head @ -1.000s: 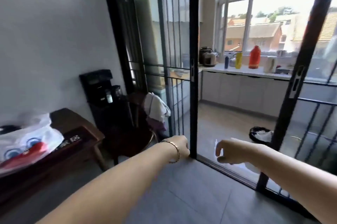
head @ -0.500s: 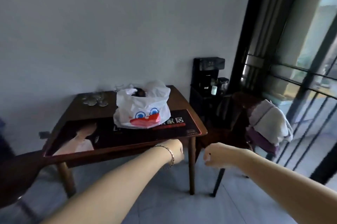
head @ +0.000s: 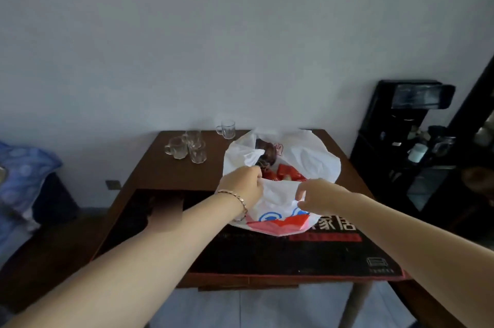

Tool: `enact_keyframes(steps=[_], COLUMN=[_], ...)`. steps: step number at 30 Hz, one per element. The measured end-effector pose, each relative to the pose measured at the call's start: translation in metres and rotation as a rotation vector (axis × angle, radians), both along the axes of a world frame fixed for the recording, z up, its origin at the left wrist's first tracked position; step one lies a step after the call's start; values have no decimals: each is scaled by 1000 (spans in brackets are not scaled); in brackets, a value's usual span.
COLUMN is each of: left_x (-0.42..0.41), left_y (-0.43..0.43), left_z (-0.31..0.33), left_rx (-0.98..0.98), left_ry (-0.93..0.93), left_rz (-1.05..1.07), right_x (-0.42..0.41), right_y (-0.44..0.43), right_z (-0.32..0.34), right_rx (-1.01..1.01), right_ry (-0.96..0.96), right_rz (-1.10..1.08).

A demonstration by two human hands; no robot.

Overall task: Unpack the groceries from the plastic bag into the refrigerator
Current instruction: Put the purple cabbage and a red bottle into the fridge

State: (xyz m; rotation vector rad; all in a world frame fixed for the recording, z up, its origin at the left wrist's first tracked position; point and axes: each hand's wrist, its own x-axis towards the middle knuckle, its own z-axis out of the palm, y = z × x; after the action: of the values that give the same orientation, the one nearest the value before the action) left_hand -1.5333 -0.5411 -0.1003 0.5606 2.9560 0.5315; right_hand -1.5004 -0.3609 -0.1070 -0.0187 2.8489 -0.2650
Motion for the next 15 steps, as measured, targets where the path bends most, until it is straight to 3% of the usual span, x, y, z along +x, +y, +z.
enact_keyframes(steps=[6, 12, 15], left_x=[-128, -218, -245], left_y=[21, 42, 24], left_z=[-28, -70, -82], left_rx=[-42, -487, -426], left_ry=[143, -137, -304], left_rz=[-269, -343, -141], right_x=[-111, -179, -199], right_y=[-16, -11, -6], right_z=[-26, -59, -82], right_rx=[9, -61, -114], right_ry=[79, 49, 110], right_rz=[-180, -399, -427])
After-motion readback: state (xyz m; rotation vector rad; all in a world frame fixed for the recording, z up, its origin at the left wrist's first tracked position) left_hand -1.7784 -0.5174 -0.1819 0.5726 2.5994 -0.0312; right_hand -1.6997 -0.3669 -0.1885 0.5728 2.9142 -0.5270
